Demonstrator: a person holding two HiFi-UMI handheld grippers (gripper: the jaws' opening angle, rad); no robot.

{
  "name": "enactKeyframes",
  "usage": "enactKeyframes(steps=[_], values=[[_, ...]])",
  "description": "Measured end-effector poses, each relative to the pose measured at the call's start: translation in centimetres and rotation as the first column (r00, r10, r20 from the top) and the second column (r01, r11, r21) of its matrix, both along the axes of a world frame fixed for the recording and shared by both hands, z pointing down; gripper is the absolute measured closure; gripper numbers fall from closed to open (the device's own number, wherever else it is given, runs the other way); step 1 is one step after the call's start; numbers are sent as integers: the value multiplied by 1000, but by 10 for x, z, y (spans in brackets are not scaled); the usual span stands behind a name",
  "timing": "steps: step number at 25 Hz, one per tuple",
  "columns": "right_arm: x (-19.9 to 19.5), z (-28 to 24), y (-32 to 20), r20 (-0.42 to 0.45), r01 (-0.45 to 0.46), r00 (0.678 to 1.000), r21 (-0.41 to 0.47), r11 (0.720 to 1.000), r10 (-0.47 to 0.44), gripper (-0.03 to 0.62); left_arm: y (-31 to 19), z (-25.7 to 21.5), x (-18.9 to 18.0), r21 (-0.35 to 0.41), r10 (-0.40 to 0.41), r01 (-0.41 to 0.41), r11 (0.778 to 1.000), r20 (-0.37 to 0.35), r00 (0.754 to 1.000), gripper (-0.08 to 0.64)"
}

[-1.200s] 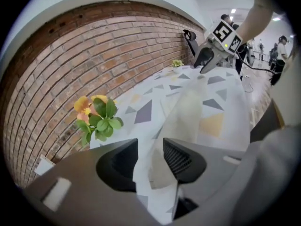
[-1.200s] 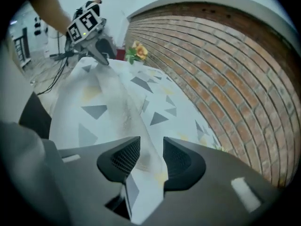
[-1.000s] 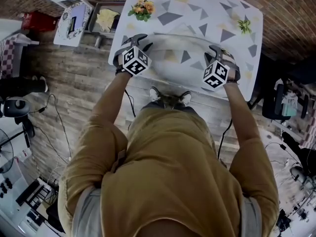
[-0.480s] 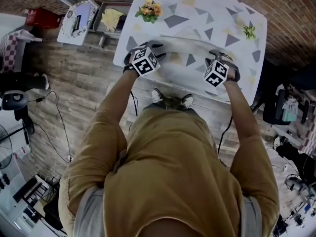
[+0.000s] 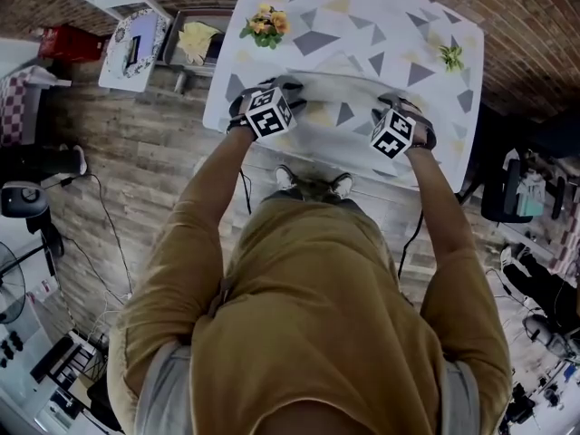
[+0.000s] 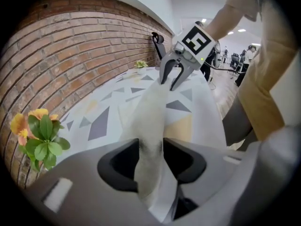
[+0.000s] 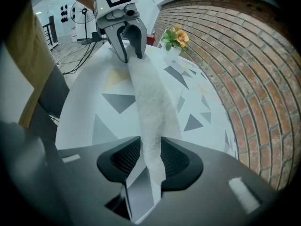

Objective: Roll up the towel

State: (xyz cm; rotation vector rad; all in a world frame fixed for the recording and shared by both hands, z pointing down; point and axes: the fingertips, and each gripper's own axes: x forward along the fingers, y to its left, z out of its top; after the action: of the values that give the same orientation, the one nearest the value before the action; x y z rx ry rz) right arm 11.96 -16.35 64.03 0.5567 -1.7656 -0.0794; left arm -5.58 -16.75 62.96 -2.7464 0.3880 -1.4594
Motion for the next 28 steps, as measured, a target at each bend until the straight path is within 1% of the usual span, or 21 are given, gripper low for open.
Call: enactKeyframes(steps=[3,5,9,12,16,18,20,24,28], values=[[0,0,0,13,-19,1000,-7,1000,19,460,3,6,2,1,26,-26,1000,27,999,385],[1,1,-1,31,-41,999,-12,999,42,462,4,11,1,7,22,-22,1000,47,999,385],[4,0,-1,64,-81,995,-6,997,81,462,-1,13,-3,67,-6,-1,998,98,995,385],[3,0,0,73,-87,994,-2,996,87,469,-2,15,-4,96,-13,1,995,123,992,386],[1,1,3,72,-85,994,-2,996,85,495,0,17,-5,107,-31,17,994,129,991,403],[2,2,3,81,-100,992,5,995,99,506,0,16,-5,118,-50,34,992,129,990,432],[4,1,3,87,-116,990,18,993,114,528,2,15,-4,122,-62,47,991,126,990,445],[5,-1,9,86,-116,990,26,993,113,532,12,13,-2,127,-67,51,991,126,990,451],[5,-3,23,96,-111,990,28,993,107,537,25,9,-2,128,-73,59,990,108,991,453]])
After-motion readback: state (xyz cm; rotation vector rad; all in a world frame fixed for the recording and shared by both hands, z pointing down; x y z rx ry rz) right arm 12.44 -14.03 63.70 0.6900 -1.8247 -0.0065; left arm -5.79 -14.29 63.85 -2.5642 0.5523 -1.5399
